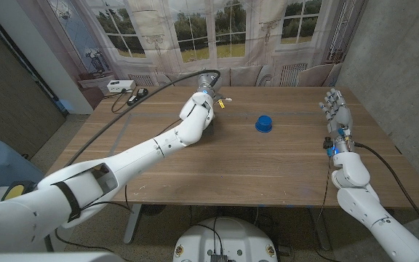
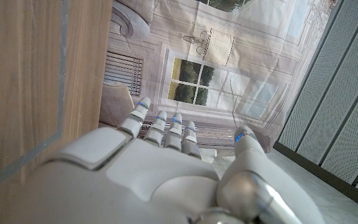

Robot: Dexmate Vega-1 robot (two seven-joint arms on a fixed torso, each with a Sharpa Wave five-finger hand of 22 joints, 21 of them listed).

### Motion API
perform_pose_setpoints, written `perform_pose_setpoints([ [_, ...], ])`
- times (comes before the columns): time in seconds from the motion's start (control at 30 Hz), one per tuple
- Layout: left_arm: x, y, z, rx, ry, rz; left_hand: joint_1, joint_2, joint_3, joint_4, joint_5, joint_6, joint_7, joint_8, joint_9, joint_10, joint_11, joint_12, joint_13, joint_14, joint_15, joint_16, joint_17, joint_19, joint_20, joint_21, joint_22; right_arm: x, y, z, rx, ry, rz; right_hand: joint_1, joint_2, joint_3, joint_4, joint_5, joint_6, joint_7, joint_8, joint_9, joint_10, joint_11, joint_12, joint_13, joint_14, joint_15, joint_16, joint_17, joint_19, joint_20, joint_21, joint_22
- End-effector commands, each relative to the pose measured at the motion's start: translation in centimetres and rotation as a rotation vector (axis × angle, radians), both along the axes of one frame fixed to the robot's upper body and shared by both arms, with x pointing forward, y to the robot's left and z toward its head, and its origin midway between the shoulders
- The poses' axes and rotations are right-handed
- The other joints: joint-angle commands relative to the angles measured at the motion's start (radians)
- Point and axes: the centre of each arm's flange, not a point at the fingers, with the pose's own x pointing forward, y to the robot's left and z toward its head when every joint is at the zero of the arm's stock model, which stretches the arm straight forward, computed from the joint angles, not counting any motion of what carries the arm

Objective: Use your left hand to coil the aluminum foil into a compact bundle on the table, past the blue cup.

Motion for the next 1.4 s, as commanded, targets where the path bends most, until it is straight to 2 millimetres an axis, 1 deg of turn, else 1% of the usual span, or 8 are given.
perform_pose_setpoints([
  [0.03,-2.6,1.9,-3.1,-0.330,-0.077,-0.087,-0.036,0.076,0.036,0.033,0.003,0.047,0.031,0.007,-0.001,0.048,0.032,-0.007,-0.018,0.043,0.013,-0.002,-0.033,0.048,0.006,0.002,0.001,-0.3,-0.4,-0.1,-0.002,-0.004,0.008,-0.002,0.000,0.003,-0.004,0.008,0.006,-0.004,0.001,0.003,0.010,0.004,-0.002,0.000,0.009,0.002,-0.003,0.000,0.009,0.004,-0.001,0.003],
  [0.17,-3.0,3.1,-4.8,-0.475,-0.114,-0.107,-0.034,0.114,0.162,0.077,0.017,0.109,0.066,0.011,-0.004,0.108,0.058,-0.020,-0.047,0.080,0.032,-0.012,-0.068,0.056,0.004,-0.011,0.003,-0.3,-0.5,0.0,-0.004,-0.005,0.010,-0.003,0.001,0.003,-0.004,0.008,0.008,-0.006,0.001,0.003,0.011,0.004,-0.002,0.000,0.009,0.001,-0.004,0.000,0.010,0.003,-0.001,0.003],
  [0.3,-3.2,4.1,-6.1,-0.594,-0.104,-0.090,-0.050,0.076,0.251,0.102,0.011,0.116,0.093,-0.006,-0.007,0.130,0.061,-0.046,-0.079,0.099,0.045,-0.029,-0.096,0.092,0.009,-0.012,0.002,-0.4,-0.5,0.1,-0.010,-0.006,0.013,-0.003,0.001,0.003,-0.004,0.008,0.008,-0.007,0.001,0.003,0.011,0.004,-0.002,0.000,0.010,0.001,-0.004,0.000,0.011,0.003,-0.001,0.003],
  [0.43,-3.4,4.9,-7.4,-0.683,-0.094,-0.066,-0.109,0.013,0.216,0.106,-0.003,0.107,0.095,-0.023,-0.011,0.121,0.076,-0.074,-0.101,0.087,0.068,-0.053,-0.107,0.120,0.013,-0.023,-0.003,-0.7,-0.6,0.1,-0.014,-0.005,0.012,-0.003,0.002,0.003,-0.004,0.008,0.009,-0.007,0.001,0.003,0.011,0.003,-0.002,0.000,0.010,0.001,-0.004,0.000,0.011,0.002,-0.001,0.003],
  [0.57,-3.1,5.7,-8.7,-0.790,-0.075,-0.074,-0.203,0.020,0.183,0.127,0.008,0.062,0.094,-0.046,-0.011,0.088,0.099,-0.113,-0.126,0.053,0.108,-0.084,-0.106,0.113,0.016,-0.056,-0.004,-0.9,-0.7,0.2,-0.015,-0.004,0.010,-0.004,0.002,0.003,-0.003,0.008,0.011,-0.007,0.002,0.003,0.012,0.003,-0.002,0.000,0.011,0.001,-0.004,0.000,0.011,0.003,-0.001,0.003],
  [0.77,-1.8,6.8,-10.1,-0.867,0.014,-0.079,-0.373,0.011,0.115,0.120,0.032,-0.069,0.043,-0.058,-0.015,-0.040,0.098,-0.215,-0.175,-0.113,0.143,-0.176,-0.108,-0.006,0.015,-0.190,-0.007,-1.3,-0.9,0.2,-0.019,-0.003,0.008,-0.003,0.003,0.004,-0.004,0.008,0.012,-0.008,0.002,0.003,0.012,0.004,-0.002,0.000,0.011,0.002,-0.004,0.000,0.011,0.003,-0.001,0.003],
  [1.0,-0.5,7.4,-9.9,-0.856,0.167,-0.024,-0.392,-0.090,0.065,0.064,0.030,-0.235,-0.044,-0.064,-0.021,-0.202,0.066,-0.268,-0.195,-0.266,0.169,-0.193,-0.113,-0.101,0.014,-0.313,-0.004,-1.7,-0.9,0.2,-0.020,-0.006,0.001,-0.003,0.003,0.005,-0.004,0.008,0.013,-0.009,0.002,0.003,0.012,0.004,-0.002,0.000,0.011,0.001,-0.004,0.000,0.012,0.003,-0.001,0.003],
  [1.4,1.0,7.3,-9.3,-0.912,0.339,-0.101,-0.421,-0.143,0.023,0.060,0.036,-0.317,-0.053,-0.067,-0.022,-0.289,0.063,-0.273,-0.202,-0.345,0.189,-0.195,-0.113,-0.139,0.015,-0.367,-0.005,-2.6,-1.1,-0.8,0.000,-0.008,-0.016,-0.004,0.002,0.004,-0.004,0.007,0.013,-0.010,0.001,0.003,0.013,0.005,-0.003,0.000,0.011,0.001,-0.005,0.000,0.012,0.001,-0.001,0.003],
])
